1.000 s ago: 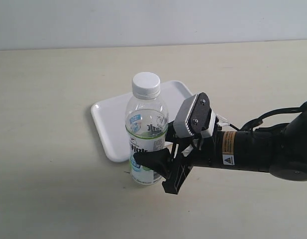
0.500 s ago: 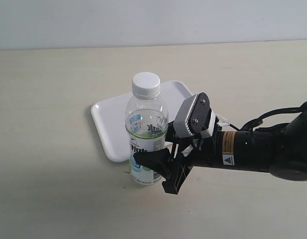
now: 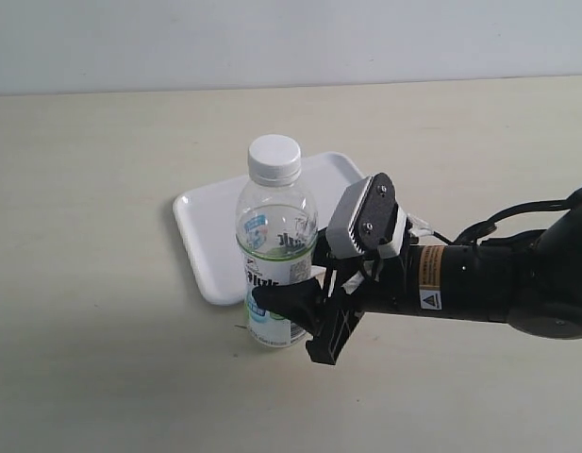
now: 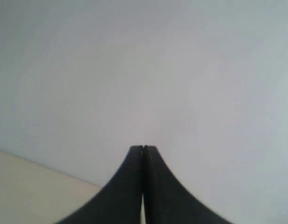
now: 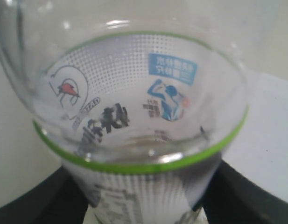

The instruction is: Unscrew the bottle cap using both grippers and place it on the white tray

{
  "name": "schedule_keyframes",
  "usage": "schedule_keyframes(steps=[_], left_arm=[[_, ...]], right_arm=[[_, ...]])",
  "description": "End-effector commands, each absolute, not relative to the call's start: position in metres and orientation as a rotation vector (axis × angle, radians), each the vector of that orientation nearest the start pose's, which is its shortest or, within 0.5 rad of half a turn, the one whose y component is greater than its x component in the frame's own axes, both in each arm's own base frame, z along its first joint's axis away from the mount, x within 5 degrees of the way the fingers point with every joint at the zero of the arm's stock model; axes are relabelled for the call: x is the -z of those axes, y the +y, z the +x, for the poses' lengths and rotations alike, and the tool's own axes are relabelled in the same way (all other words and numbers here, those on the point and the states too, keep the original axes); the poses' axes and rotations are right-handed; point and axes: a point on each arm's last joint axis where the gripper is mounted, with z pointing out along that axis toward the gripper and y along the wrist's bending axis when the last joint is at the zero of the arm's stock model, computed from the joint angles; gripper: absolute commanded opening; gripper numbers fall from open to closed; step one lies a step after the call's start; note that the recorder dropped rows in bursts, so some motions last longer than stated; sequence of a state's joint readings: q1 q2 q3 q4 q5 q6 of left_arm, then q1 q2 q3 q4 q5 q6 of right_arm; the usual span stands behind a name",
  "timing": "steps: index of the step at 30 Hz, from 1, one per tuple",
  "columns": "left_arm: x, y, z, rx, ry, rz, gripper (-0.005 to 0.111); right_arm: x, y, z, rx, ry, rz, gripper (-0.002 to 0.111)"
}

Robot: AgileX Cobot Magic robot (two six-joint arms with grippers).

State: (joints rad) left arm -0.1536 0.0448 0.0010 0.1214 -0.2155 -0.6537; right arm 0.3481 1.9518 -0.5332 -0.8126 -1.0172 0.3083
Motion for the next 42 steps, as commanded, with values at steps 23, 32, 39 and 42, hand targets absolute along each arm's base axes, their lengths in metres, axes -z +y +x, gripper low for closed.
schedule_keyframes(steps=[23,32,39,42], left_arm=[[-0.306,-0.071,0.235,0.379,1.733,0.486,0.0],[-0.349,-0.07,0.275,-0.244,1.565,0.929,0.0],[-0.349,-0.065,0.283,-0.944,1.521,1.098,0.0],[-0.343,-0.083,0.284,-0.697,1.688,1.077,0.0]], right_arm=[[-0.097,0.15,0.249,-0.767,1.83,-0.942,0.0],[-0.096,0.15,0.249,-0.772,1.829,-0.951,0.0],[-0.096,0.15,0.249,-0.771,1.83,-0.948,0.0],[-0.096,0.15,0.249,-0.771,1.83,-0.948,0.0]])
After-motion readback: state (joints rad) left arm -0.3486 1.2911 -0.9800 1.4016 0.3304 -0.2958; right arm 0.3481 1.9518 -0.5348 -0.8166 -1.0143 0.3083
